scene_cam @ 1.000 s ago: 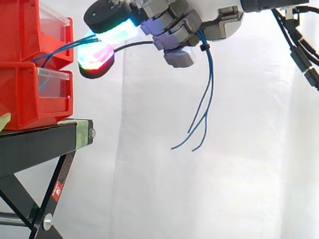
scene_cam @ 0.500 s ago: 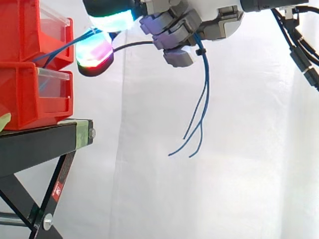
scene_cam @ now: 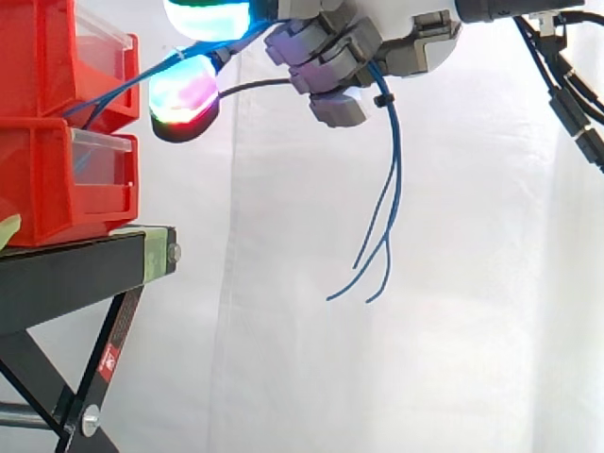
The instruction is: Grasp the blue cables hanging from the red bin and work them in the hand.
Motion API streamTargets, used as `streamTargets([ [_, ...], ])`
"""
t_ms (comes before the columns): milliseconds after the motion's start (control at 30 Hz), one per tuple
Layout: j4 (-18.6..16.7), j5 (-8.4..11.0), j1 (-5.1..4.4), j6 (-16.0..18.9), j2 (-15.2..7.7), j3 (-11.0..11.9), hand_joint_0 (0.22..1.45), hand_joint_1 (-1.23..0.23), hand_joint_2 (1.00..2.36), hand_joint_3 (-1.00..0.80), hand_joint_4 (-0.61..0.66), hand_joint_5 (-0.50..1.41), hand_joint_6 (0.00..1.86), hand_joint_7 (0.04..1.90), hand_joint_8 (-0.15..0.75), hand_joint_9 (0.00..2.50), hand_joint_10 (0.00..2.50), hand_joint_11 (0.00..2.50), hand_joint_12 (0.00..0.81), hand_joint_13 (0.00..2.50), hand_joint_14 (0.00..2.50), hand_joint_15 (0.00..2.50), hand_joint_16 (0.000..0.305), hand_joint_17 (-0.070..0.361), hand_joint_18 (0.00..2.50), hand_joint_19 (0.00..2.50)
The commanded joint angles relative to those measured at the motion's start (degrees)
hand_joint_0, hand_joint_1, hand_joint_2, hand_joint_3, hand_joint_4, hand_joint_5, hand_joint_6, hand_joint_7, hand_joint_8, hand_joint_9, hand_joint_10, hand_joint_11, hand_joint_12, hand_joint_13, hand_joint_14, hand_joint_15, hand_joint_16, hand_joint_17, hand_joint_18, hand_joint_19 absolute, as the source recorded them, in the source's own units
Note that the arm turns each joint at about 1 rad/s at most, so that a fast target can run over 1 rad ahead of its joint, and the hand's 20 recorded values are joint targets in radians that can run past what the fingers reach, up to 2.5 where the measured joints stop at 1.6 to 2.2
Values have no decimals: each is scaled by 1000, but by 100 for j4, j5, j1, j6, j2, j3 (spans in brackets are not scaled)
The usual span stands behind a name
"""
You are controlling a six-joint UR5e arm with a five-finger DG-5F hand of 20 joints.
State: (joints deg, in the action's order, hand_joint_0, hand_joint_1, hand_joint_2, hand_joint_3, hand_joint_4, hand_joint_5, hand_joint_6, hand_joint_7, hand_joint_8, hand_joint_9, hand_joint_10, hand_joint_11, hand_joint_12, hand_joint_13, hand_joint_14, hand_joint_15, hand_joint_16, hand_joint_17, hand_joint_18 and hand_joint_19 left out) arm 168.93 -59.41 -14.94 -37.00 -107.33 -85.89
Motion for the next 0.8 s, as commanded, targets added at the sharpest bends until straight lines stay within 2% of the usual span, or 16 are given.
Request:
streamTargets([
  [0, 0, 0, 0, 0, -7, 2, 932, -646, 1014, -681, 372, 413, 15, 1174, 277, 1053, 2500, 2500, 411, 1278, 2500, 1824, 41, 93, 1341, 1126],
  [100, 0, 0, -9, 0, 1, 2, 974, -647, 1020, -497, 382, 403, 15, 1159, 277, 1053, 2500, 2500, 411, 1278, 2500, 1824, 41, 93, 1341, 1126],
  [167, -9, -9, -9, -9, -7, 2, 1023, -640, 1025, -283, 382, 388, 15, 1142, 277, 1053, 2500, 2500, 411, 1278, 2500, 1824, 41, 93, 1341, 1126],
  [267, -53, 0, 0, -9, 1, -7, 1063, -625, 1025, -88, 385, 385, 15, 1132, 277, 1053, 2500, 2500, 411, 1278, 2500, 1824, 41, 93, 1341, 1126],
  [333, -97, 0, 0, -18, 1, 2, 1064, -629, 1023, -39, 380, 384, 15, 1130, 277, 1053, 2500, 2500, 411, 1278, 2500, 1824, 41, 93, 1341, 1126],
  [400, -141, 0, 0, -18, -7, -7, 1007, -647, 1021, -168, 385, 374, 15, 1125, 277, 1053, 2500, 2500, 411, 1278, 2500, 1824, 41, 93, 1341, 1126],
  [467, -158, 0, 0, -18, 1, 2, 916, -641, 1020, -410, 384, 358, 15, 1130, 277, 1053, 2500, 2500, 411, 1278, 2500, 1824, 41, 93, 1341, 1126],
  [533, -167, 0, 0, -18, 1, 2, 881, -632, 1018, -529, 383, 353, 15, 1127, 277, 1053, 2500, 2500, 411, 1278, 2500, 1824, 41, 93, 1341, 1126],
  [767, -185, 0, 0, -18, 1, -7, 840, -628, 1010, -774, 381, 412, 14, 1201, 277, 1053, 2500, 2500, 411, 1278, 2500, 1824, 41, 93, 1341, 1126],
])
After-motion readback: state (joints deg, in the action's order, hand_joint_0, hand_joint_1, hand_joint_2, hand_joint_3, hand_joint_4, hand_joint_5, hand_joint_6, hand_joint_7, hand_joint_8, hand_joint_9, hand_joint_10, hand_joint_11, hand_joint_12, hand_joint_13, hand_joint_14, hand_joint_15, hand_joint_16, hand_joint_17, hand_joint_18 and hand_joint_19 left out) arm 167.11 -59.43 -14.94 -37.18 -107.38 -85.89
